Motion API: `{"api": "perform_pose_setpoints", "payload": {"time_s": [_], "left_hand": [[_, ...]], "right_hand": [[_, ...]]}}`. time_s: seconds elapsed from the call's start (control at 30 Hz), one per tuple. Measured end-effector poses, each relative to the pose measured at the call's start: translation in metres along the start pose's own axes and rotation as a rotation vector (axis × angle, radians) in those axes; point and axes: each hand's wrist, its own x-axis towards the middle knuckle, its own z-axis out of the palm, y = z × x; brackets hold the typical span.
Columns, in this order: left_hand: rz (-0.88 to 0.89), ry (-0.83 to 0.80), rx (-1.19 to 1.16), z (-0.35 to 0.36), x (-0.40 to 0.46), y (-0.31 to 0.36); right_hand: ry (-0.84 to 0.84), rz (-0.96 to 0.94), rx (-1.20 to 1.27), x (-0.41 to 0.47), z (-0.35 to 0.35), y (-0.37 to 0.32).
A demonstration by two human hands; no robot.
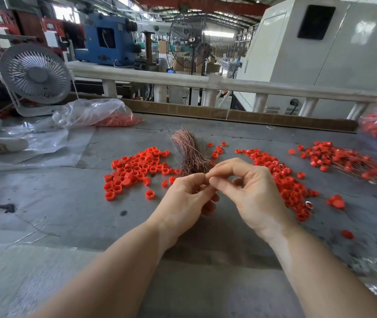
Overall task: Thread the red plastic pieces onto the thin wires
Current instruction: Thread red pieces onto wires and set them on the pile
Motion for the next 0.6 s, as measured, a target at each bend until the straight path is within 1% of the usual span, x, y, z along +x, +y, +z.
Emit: {"api": "perform_pose_setpoints", "payload": {"time_s": [0.07, 0.13, 0.2, 0.37, 0.6], "left_hand": [[-0.012, 0.012, -0.069, -0.001, 0.001, 0.0], [-0.04, 0.031, -0.198, -0.003, 0.002, 0.001], [-0.067, 0.039, -0.349, -0.006, 0.003, 0.002], [-0.104, 0.006, -0.614, -0.008, 0.005, 0.006], [-0.135, -0.006, -0.749, -0.011, 0.005, 0.011]], "right_hand": [[0.064, 0.007, -0.001, 0.001, -0.001, 0.001], [0.165, -0.008, 0.002, 0.003, -0.004, 0.002], [0.229, -0.023, -0.011, 0.004, -0.009, 0.003], [0.204, -0.04, -0.137, 0.002, -0.005, 0.002], [0.187, -0.017, -0.122, 0.001, -0.006, 0.001]]}}
